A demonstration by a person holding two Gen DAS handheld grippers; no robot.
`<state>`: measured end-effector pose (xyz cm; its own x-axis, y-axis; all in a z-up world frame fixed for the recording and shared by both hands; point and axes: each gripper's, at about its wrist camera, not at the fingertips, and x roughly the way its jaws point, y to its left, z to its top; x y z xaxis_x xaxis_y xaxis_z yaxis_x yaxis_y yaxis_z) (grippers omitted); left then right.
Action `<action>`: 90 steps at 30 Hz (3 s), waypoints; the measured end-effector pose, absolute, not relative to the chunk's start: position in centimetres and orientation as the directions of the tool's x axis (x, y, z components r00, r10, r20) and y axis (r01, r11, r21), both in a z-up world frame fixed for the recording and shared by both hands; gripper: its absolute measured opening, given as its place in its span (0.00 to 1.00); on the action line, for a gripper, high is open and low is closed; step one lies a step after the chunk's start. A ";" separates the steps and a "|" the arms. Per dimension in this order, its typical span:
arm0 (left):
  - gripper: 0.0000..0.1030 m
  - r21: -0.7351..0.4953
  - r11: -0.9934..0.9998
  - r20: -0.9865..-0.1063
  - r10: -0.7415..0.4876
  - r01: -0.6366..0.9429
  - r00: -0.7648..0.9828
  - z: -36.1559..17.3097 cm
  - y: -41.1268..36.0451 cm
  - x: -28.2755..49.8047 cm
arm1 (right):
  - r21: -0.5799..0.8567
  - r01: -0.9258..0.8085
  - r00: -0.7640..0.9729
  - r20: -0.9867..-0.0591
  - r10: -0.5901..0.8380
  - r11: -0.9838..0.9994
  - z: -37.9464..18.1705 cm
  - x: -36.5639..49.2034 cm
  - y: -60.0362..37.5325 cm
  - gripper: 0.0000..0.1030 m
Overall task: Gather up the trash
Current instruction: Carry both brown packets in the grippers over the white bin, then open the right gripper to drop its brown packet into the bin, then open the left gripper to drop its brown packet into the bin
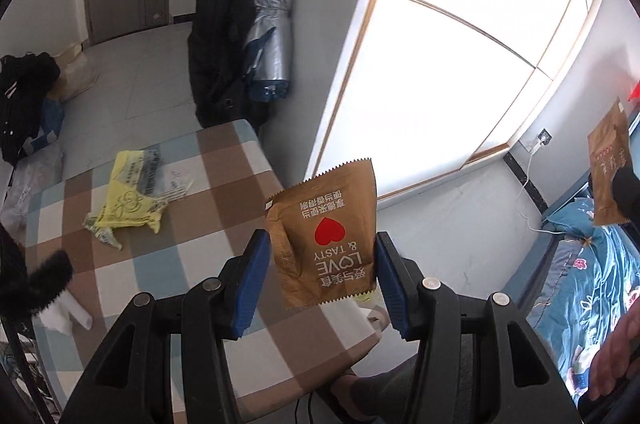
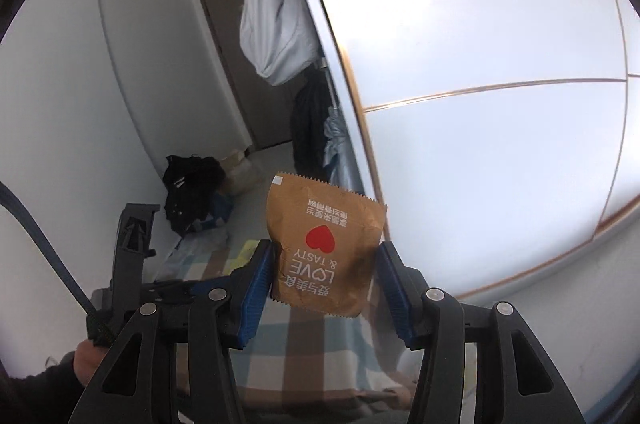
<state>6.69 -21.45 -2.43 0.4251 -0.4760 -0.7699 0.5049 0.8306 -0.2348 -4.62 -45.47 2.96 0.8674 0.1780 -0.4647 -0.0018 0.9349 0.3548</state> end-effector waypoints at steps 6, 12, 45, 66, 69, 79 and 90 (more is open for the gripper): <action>0.46 -0.292 0.773 -0.765 -0.542 0.563 0.347 -2.7 -26.7 7.0 | 0.344 0.101 0.843 -0.528 0.103 0.934 0.6 -4.5 -50.2 0.51; 0.46 -0.333 0.725 -0.788 -0.566 0.603 0.245 -4.5 -31.1 7.6 | 0.359 0.200 0.792 -0.607 0.065 0.912 -3.2 -3.7 -54.2 0.51; 0.46 -0.551 0.689 -0.834 -0.482 0.472 -0.270 -19.3 -39.6 12.7 | 0.499 0.353 0.344 -0.856 0.386 0.792 -33.1 4.1 -55.8 0.51; 0.46 -0.519 0.747 -0.854 -0.431 0.416 -0.292 -21.6 -40.0 13.1 | 0.530 0.371 0.338 -0.842 0.421 0.762 -34.3 3.6 -57.1 0.67; 0.46 -0.510 0.752 -0.859 -0.417 0.418 -0.298 -21.9 -40.3 12.9 | 0.516 0.381 0.362 -0.847 0.390 0.767 -33.4 2.8 -57.7 0.68; 0.46 -0.479 0.762 -0.873 -0.361 0.436 -0.327 -23.1 -41.3 12.3 | 0.497 0.451 0.448 -0.845 0.293 0.741 -30.7 0.5 -60.4 0.71; 0.57 -0.444 0.787 -0.884 -0.308 0.428 -0.352 -24.3 -42.0 12.0 | 0.501 0.470 0.495 -0.831 0.252 0.727 -29.1 0.2 -61.3 0.74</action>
